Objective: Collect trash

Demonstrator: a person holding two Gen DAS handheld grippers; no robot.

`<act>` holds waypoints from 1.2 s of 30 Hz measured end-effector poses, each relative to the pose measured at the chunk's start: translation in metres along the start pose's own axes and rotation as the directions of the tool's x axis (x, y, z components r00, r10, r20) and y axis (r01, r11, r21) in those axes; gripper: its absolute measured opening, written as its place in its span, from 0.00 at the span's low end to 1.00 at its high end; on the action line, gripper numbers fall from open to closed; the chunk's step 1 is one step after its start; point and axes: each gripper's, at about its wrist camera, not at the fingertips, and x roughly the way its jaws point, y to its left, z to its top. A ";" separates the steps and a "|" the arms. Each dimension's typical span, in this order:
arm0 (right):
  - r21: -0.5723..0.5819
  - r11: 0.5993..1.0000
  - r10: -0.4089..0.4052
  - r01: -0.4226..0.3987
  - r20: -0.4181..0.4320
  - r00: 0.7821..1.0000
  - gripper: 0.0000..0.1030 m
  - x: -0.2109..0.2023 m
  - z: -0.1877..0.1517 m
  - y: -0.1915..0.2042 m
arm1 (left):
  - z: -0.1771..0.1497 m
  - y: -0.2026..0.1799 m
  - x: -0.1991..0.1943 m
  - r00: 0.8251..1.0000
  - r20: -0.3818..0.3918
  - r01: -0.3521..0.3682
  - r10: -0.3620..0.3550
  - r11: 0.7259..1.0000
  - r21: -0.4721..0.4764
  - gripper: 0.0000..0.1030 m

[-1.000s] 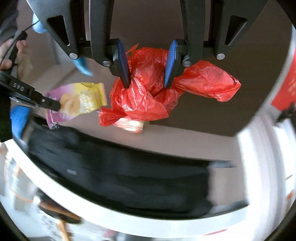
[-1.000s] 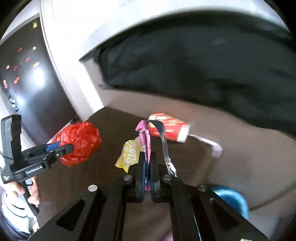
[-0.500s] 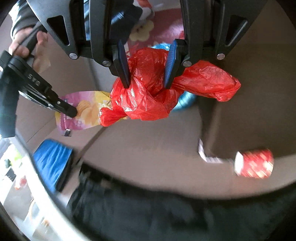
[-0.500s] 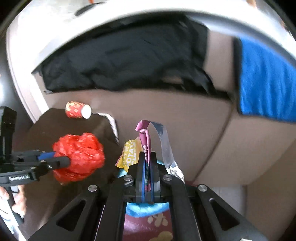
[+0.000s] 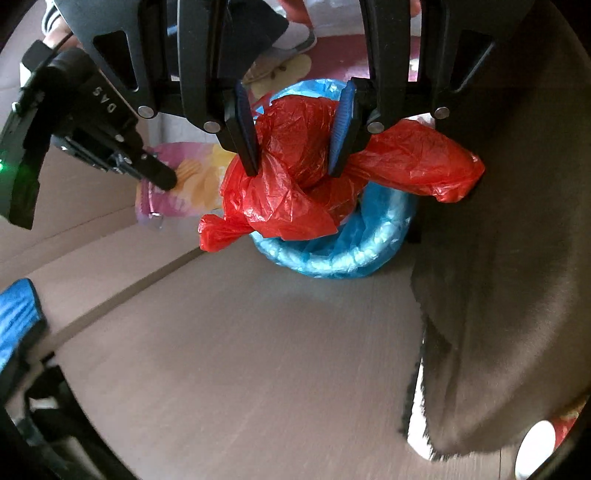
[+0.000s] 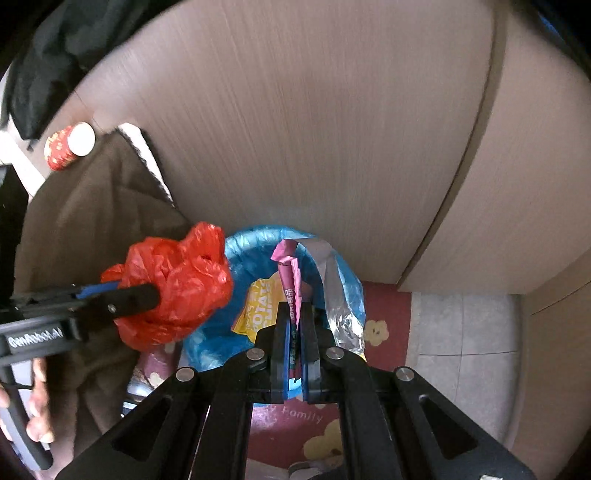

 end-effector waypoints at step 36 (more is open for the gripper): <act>-0.052 0.998 -0.002 0.020 0.327 0.945 0.27 -0.192 -0.141 0.092 | -0.229 -0.036 -0.241 0.831 0.523 -0.299 0.191 0.945 0.130 0.45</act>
